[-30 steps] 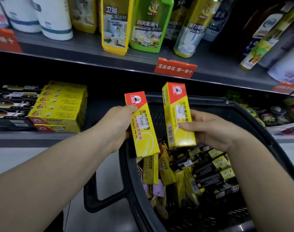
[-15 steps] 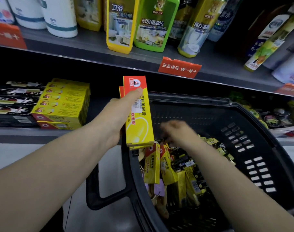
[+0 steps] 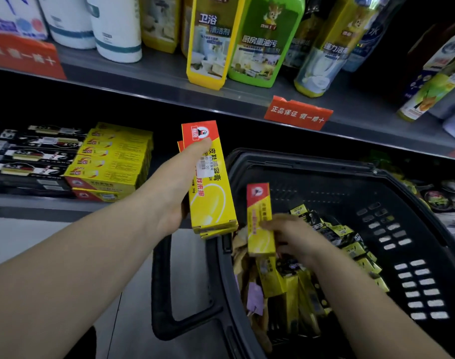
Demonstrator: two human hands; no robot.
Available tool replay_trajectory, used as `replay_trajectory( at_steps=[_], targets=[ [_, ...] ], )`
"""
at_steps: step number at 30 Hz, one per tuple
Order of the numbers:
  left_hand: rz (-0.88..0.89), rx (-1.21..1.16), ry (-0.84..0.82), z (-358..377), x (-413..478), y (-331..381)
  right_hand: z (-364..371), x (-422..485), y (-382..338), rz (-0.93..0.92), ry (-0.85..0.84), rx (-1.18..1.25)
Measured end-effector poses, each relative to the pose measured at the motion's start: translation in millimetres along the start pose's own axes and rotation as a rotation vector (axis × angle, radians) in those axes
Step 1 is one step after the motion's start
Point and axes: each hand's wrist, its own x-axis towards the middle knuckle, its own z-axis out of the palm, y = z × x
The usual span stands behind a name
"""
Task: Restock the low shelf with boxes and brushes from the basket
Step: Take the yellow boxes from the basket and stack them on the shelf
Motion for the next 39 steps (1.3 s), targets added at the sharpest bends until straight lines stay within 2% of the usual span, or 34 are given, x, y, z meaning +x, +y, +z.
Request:
replay_trajectory(
  at_steps=[3,6,11,15,20,23,28,30,34,39],
  targets=[
    [-0.004,-0.061,-0.001,-8,3,1,-7,-46,-46,-0.213,-0.066,0.269],
    [-0.01,-0.125,0.046,-13,1,4,13,-69,-78,-0.37,-0.157,0.35],
    [-0.038,-0.187,0.09,-18,-9,11,72,-81,-100,-0.35,-0.2,0.17],
    [-0.015,-0.216,0.116,-28,-26,15,106,-78,-101,-0.383,-0.124,-0.053],
    [0.044,-0.323,0.19,-61,-51,2,140,-72,-103,-0.46,-0.22,-0.269],
    [0.019,-0.443,0.317,-85,-52,-4,162,-61,-108,-0.474,-0.239,-0.337],
    [0.069,-0.578,0.686,-145,-33,-7,175,-32,-136,-0.452,-0.315,-0.356],
    [0.087,-0.614,0.758,-166,-26,-10,179,-15,-145,-0.458,-0.283,-0.519],
    [0.082,-0.636,0.829,-192,-14,-9,202,27,-158,-0.627,-0.101,-1.052],
    [0.05,-0.677,0.801,-208,0,-4,248,85,-160,-0.677,-0.038,-1.323]
  ],
)
